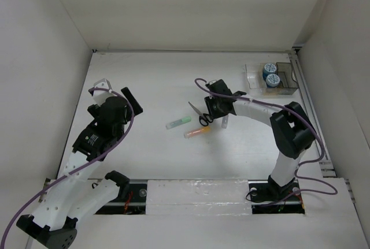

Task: Sort the stationery into containers
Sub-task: Pick up the scissors from the center of the board.

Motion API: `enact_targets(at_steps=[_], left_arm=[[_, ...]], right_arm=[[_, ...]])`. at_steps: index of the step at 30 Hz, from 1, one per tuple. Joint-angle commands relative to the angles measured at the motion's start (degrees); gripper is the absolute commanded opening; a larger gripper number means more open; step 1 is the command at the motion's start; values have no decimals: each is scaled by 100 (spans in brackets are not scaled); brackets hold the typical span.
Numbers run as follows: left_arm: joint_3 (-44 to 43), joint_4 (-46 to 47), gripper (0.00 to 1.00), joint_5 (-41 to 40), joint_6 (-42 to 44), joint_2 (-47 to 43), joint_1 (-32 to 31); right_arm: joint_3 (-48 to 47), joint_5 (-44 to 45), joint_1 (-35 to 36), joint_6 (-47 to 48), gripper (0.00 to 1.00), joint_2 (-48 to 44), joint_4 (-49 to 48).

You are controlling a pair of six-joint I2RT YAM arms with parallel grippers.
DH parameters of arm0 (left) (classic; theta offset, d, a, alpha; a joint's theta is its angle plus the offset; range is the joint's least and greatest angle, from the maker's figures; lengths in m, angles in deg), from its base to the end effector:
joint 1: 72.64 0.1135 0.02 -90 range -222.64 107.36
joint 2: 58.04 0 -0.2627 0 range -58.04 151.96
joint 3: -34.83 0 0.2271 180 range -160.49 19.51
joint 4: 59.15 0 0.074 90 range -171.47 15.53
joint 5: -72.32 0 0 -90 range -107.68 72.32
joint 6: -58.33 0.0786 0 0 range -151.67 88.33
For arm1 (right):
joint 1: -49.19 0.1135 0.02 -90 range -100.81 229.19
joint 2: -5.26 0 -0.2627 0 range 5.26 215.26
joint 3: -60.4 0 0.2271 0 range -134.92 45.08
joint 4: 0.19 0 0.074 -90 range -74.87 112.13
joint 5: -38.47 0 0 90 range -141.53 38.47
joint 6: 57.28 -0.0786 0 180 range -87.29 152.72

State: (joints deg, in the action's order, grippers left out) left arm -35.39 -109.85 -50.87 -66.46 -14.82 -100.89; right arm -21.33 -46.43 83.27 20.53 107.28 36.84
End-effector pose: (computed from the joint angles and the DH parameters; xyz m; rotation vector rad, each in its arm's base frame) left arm 0.1603 -0.0373 0.3403 -0.4731 1.8580 -0.1645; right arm 0.3103 0.2015 0.1635 -0.4562 2.5361 0.1913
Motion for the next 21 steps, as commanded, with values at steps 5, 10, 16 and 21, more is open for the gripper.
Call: enact_targets(at_steps=[5,10,16,21], left_arm=[[-13,171,100,-12,68,-16,21],[-13,171,100,-12,68,-16,21],[-13,171,100,41,68,-16,21],[-13,171,100,41,68,-16,21]], right_arm=[[-285,-45,-25,67,40,275,-88],[-416,17,-25,67,34,486,-88],[-521,184,-25,14,28,662,17],[-575,245,-25,-38,5,890,79]])
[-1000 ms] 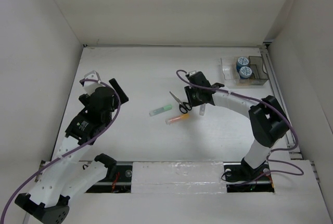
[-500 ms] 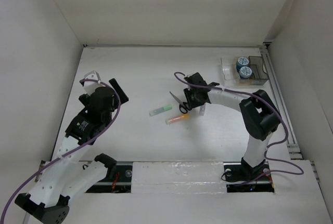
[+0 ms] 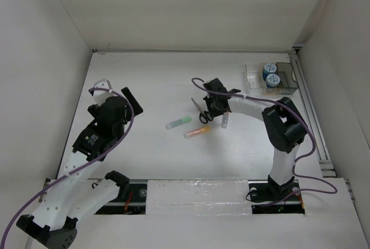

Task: Sort the stationery into containers
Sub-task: Pick up the scissors from the center of the board, then place the scissors in the storage box.

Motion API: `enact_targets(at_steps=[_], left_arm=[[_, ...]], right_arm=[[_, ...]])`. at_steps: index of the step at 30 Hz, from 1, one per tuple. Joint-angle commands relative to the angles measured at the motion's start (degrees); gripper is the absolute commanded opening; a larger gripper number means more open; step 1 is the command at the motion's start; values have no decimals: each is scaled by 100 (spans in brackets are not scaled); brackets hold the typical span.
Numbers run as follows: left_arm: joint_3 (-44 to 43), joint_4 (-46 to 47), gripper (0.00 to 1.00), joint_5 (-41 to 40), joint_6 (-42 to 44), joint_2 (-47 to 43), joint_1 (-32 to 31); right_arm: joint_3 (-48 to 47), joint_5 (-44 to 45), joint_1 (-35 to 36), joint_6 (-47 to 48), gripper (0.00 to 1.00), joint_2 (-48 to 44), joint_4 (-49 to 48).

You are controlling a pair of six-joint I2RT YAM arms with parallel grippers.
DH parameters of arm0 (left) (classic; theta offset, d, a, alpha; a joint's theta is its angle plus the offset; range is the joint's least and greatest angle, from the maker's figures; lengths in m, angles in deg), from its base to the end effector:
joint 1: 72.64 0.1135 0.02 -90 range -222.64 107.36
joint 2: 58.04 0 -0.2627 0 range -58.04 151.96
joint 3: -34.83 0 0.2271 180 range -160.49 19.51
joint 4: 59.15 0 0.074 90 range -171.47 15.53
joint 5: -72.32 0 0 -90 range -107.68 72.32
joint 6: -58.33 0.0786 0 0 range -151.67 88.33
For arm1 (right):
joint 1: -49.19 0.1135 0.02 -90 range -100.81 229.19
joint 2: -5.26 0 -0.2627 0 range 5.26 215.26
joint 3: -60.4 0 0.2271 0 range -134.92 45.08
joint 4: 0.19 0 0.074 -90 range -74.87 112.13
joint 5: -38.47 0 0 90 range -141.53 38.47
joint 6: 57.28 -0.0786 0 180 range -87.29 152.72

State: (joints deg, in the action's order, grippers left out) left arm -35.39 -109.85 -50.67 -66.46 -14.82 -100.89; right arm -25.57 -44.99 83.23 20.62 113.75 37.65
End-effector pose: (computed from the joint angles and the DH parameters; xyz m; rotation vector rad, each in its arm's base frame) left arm 0.1604 -0.0376 0.3403 -0.4711 1.8595 -0.1677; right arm 0.3268 0.2099 0.1435 -0.4595 2.5786 0.1339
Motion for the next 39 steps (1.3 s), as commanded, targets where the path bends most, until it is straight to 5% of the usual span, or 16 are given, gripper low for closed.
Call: enact_targets(at_steps=[1,14,21,33,39], left_arm=[[-13,171,100,21,121,-16,21],[-13,171,100,21,121,-68,21],[-13,171,100,21,68,-121,21],[-13,224,100,74,121,-262,21],[-13,277,100,126,174,-490,21]], right_arm=[[-151,101,-20,-47,2,243,-2],[-731,49,-231,-389,0,-283,-2],[-1003,-637,-1531,-136,0,-847,-64],[-1600,50,-3683,-205,0,-987,270],[-1723,645,-4107,-469,0,-795,314]])
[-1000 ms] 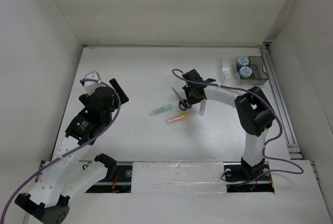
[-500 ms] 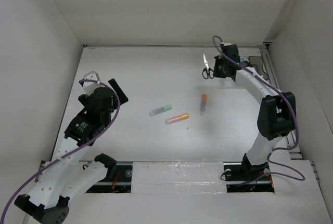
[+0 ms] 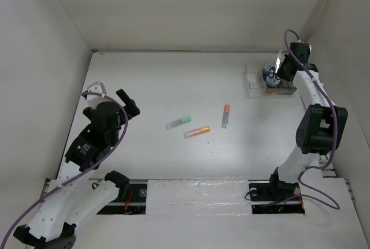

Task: Sort the stationery into containers
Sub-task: Place the scissors in the storage box.

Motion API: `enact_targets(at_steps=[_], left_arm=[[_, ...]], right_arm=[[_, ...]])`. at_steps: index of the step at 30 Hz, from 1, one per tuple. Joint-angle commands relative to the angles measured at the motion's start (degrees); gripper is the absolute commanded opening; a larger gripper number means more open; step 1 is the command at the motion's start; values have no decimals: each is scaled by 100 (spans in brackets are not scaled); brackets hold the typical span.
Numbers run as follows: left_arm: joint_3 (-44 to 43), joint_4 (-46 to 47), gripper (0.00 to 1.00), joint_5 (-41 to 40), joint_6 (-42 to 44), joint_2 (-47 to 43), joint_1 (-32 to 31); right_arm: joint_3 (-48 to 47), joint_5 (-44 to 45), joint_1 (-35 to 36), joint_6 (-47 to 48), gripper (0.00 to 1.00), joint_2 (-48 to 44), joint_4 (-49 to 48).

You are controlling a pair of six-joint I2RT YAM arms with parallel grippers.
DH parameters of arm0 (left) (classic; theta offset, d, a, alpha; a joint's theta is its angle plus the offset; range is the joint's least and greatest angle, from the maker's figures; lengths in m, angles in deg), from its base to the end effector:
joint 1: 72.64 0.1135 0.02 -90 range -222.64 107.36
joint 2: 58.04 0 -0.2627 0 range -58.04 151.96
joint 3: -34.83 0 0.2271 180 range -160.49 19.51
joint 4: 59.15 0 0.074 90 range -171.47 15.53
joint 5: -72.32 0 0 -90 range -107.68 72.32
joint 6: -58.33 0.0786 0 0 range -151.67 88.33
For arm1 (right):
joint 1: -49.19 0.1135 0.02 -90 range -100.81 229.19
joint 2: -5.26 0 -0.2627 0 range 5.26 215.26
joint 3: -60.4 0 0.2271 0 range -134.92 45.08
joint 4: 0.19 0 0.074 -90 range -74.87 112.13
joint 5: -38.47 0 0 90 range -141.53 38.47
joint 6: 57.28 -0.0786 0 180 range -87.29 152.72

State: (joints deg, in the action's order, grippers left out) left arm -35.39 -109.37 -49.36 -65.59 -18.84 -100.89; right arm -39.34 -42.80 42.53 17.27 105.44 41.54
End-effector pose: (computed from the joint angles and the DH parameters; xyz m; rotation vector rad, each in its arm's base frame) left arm 0.1465 -0.0318 0.3502 -0.4575 1.8034 -0.2260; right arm 0.4018 -0.0589 0.2685 0.5168 2.2394 -0.0968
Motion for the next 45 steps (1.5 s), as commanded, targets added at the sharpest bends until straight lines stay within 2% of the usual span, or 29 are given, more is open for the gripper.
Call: enact_targets(at_steps=[1,10,18,23,36,45], left_arm=[[-13,229,100,-5,86,-140,21],[-13,176,100,-110,86,-246,21],[-13,176,100,-57,86,-422,21],[-13,176,100,-5,86,-474,21],[40,281,100,154,139,-527,21],[40,281,100,154,191,-580,21]], right_arm=[[-451,741,-38,-135,0,89,38],[-874,1622,-196,-187,0,414,469],[-1093,2447,-301,120,0,809,321],[-1358,2660,-363,252,0,1214,452],[-1621,3275,-363,314,0,1513,611],[-1815,3838,-29,375,0,1873,646]])
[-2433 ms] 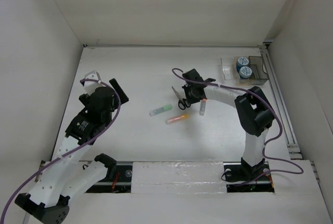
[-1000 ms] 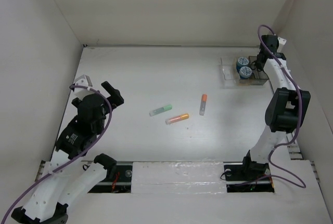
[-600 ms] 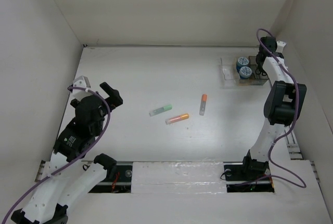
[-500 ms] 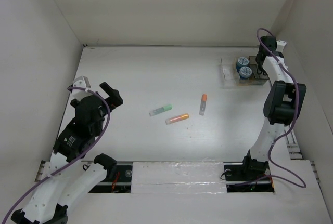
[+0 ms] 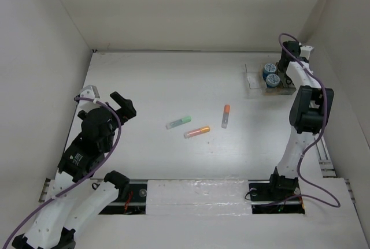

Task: Sort the stationery into containers
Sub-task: Place the scissors in the storage box.

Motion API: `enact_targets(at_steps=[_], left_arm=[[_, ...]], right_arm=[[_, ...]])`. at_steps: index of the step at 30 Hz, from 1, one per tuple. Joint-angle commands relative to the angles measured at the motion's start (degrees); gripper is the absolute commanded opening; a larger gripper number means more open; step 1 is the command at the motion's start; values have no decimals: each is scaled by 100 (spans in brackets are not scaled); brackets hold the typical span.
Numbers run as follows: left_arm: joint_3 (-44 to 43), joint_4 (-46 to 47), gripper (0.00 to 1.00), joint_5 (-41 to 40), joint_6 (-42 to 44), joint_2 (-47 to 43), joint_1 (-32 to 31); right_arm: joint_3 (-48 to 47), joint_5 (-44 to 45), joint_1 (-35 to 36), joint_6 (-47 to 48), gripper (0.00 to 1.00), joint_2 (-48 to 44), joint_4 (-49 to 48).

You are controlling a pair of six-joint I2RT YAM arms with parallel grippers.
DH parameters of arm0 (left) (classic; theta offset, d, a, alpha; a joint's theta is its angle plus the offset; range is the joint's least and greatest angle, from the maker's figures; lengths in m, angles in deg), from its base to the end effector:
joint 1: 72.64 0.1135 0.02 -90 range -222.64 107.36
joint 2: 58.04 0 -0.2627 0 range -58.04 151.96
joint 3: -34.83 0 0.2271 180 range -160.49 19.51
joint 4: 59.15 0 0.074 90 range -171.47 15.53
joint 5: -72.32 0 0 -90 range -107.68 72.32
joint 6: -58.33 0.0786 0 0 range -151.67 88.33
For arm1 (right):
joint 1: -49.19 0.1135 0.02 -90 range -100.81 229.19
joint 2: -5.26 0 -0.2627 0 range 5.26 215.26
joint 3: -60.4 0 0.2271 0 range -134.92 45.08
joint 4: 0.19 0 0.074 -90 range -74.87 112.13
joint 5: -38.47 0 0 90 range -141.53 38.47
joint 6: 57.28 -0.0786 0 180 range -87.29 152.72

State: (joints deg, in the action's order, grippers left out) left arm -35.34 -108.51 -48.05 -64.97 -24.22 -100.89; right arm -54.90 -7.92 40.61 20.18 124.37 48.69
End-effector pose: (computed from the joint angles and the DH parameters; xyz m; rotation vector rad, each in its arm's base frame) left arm 0.1270 -0.0231 0.3624 -0.4509 1.7179 -0.3016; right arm 0.4406 -0.1213 0.2238 0.7347 2.2278 -0.9024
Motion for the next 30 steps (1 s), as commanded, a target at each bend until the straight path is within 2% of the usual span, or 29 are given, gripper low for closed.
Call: enact_targets(at_steps=[1,13,30], left_arm=[[36,196,100,22,131,-43,21],[36,196,100,22,131,-43,21],[36,196,100,-83,78,-43,21]], right_arm=[[-258,402,164,85,0,-19,-69],[-601,780,269,199,0,463,72],[-724,1176,498,198,0,684,247]])
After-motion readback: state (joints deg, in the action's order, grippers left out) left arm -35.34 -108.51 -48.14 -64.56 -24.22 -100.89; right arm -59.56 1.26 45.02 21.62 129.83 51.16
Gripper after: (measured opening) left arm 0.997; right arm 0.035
